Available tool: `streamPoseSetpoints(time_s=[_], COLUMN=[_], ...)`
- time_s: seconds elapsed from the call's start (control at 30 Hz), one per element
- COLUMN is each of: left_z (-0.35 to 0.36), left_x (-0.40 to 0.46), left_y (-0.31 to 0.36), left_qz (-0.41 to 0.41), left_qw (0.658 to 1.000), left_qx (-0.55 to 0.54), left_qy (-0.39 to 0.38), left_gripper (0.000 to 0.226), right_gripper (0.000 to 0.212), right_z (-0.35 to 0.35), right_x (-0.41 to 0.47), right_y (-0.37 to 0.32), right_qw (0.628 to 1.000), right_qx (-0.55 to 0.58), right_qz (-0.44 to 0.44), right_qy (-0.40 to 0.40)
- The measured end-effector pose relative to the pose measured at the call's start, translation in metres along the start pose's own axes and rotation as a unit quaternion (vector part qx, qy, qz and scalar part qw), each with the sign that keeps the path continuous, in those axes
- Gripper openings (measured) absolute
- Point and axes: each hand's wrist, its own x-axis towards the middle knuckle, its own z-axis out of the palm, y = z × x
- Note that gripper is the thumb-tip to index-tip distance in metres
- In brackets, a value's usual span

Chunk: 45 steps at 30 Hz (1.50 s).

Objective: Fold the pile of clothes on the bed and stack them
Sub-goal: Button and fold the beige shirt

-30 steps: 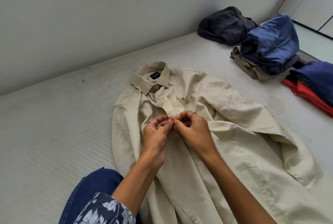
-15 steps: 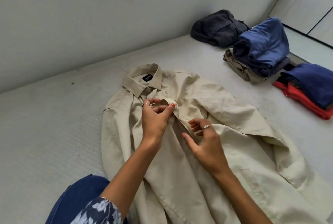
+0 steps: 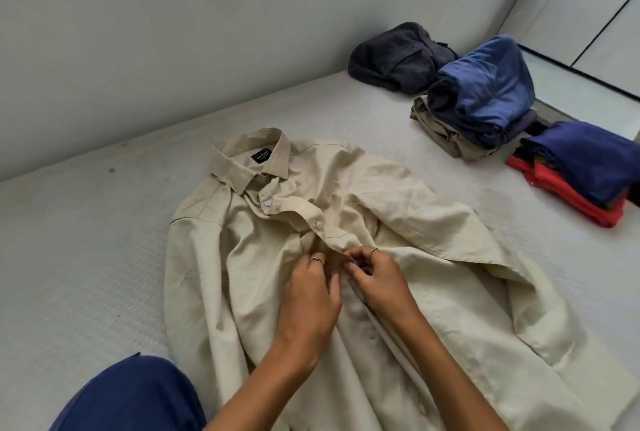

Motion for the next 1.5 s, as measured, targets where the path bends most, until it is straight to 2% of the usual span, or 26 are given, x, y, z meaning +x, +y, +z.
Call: streamPoseSetpoints(time_s=[0.1,0.27,0.37,0.43,0.5,0.63,0.8,0.93,1.03,1.13,1.23,1.5], left_z=[0.011,0.021,0.025,0.027,0.03,0.024,0.008,-0.012,-0.032,-0.045,-0.051,-0.054], left_x=[0.003,0.004,0.003,0.001,-0.001,0.003,0.012,0.001,-0.011,-0.028,-0.037,-0.054], left_y=[-0.008,-0.016,-0.022,-0.023,-0.02,-0.01,-0.008,-0.005,0.003,0.011,0.015,0.015], left_qz=[-0.019,0.039,0.054,0.046,0.021,-0.015,-0.049,-0.081,-0.096,-0.104,-0.1,-0.115], left_qw=[0.999,0.997,0.995,0.994,0.995,0.992,0.99,0.996,0.993,0.988,0.986,0.973], left_qx=[0.022,0.063,0.085,0.095,0.098,0.123,0.097,0.003,-0.065,-0.116,-0.136,-0.197], left_qy=[-0.021,-0.006,0.014,0.015,0.006,-0.036,-0.092,-0.042,-0.007,-0.012,-0.009,-0.024], left_gripper=[0.032,0.024,0.019,0.018,0.016,0.016,0.017,0.008,0.007,0.007,0.007,0.004], right_gripper=[0.015,0.022,0.016,0.013,0.018,0.022,0.018,0.027,0.022,0.012,0.009,0.006], right_z=[0.0,0.004,0.001,-0.002,-0.008,-0.012,-0.009,-0.017,-0.028,-0.031,-0.024,-0.002], right_x=[0.004,0.008,0.008,0.004,0.001,-0.006,-0.018,-0.024,-0.035,-0.052,-0.065,-0.091], right_y=[0.012,0.015,0.011,0.007,0.004,0.0,0.001,-0.014,-0.037,-0.06,-0.069,-0.063], right_qw=[0.999,0.995,0.985,0.968,0.951,0.951,0.964,0.987,0.996,0.993,0.986,0.977], right_qx=[-0.007,0.034,0.095,0.184,0.244,0.247,0.187,0.053,-0.039,-0.09,-0.126,-0.175], right_qz=[0.032,0.095,0.137,0.158,0.179,0.176,0.174,0.152,0.066,-0.032,-0.088,-0.108], right_qy=[0.001,-0.009,-0.043,-0.062,-0.07,-0.059,-0.067,-0.022,0.034,0.068,0.07,0.061])
